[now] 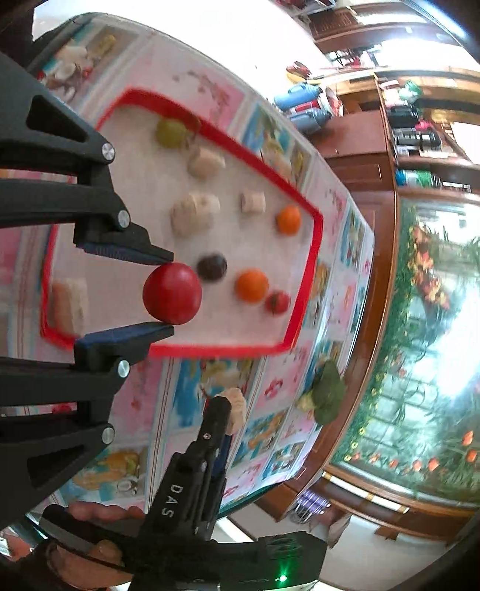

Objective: Organize fruits
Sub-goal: 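Carry the tomato and pale cube into the tray and open both tools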

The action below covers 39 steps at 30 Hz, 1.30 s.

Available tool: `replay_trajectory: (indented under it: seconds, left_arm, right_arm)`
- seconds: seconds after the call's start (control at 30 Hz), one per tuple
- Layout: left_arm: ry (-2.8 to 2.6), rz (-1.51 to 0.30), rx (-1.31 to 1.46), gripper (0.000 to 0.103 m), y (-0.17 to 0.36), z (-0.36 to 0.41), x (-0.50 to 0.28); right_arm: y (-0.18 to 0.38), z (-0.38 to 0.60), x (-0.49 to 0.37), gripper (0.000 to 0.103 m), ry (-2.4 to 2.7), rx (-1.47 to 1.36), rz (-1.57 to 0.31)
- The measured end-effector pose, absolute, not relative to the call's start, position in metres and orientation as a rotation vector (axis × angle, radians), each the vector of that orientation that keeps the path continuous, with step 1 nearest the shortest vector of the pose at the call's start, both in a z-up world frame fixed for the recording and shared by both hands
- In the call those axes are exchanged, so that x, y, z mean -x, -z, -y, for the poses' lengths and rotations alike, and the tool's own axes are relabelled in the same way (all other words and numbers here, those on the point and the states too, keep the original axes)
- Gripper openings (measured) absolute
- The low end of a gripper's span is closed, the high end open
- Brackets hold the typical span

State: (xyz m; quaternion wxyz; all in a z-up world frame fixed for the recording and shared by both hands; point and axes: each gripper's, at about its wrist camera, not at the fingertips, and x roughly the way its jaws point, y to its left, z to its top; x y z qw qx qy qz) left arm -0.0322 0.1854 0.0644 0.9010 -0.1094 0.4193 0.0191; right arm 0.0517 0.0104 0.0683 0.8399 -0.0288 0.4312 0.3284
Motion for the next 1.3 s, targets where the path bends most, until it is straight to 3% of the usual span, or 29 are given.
replay_trajectory:
  seconds: [0.4, 1.3]
  left_arm:
    - [-0.130, -0.914, 0.269, 0.034, -0.040, -0.232, 0.044]
    - [-0.152, -0.985, 0.282, 0.035, -0.012, -0.246, 0.027]
  right_arm:
    - [-0.053, -0.080, -0.054, 0.032, -0.750, 0.134, -0.937]
    - [-0.022, -0.119, -0.068, 0.032, -0.677, 0.254, -0.994]
